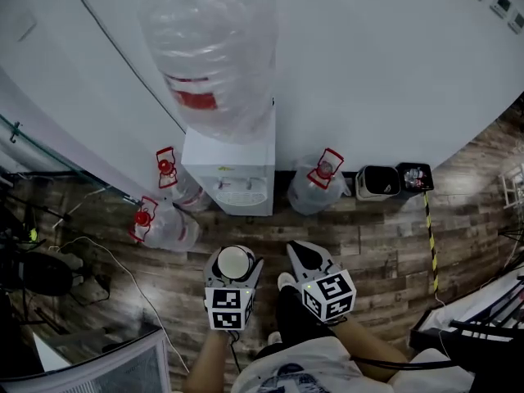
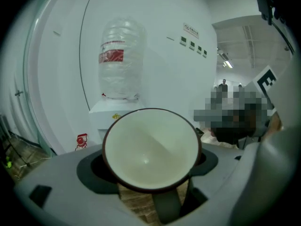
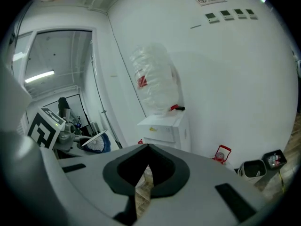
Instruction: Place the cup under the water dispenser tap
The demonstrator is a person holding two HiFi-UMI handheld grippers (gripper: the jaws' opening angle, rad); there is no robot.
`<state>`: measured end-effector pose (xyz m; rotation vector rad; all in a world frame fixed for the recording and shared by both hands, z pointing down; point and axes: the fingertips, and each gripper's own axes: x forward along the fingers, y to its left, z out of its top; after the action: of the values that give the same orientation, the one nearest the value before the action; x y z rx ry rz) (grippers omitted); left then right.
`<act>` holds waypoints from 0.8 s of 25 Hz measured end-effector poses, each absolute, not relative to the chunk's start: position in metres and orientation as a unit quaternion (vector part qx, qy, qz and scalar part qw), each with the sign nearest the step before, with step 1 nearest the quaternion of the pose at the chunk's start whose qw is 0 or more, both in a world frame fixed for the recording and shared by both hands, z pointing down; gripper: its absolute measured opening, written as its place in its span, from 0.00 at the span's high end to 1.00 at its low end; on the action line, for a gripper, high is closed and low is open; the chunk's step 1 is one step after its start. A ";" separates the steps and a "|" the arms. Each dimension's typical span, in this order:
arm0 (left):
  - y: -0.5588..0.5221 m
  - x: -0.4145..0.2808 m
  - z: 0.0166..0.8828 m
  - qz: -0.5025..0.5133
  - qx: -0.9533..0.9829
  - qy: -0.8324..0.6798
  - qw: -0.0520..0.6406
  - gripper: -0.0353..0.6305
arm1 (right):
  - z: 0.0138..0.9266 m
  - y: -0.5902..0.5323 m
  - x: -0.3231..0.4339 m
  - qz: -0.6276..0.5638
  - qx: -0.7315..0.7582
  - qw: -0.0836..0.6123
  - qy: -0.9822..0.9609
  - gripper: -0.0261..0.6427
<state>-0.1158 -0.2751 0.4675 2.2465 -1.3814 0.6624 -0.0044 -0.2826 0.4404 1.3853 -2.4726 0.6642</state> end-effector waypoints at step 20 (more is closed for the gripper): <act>-0.390 -0.105 0.617 0.259 0.793 -0.510 0.212 0.28 | 0.600 -0.393 -0.012 0.247 0.459 0.135 -0.842 0.93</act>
<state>-0.1047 -0.3898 0.6169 2.2009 -1.4160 0.7182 -0.0119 -0.3930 0.5995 1.3305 -2.4403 0.7156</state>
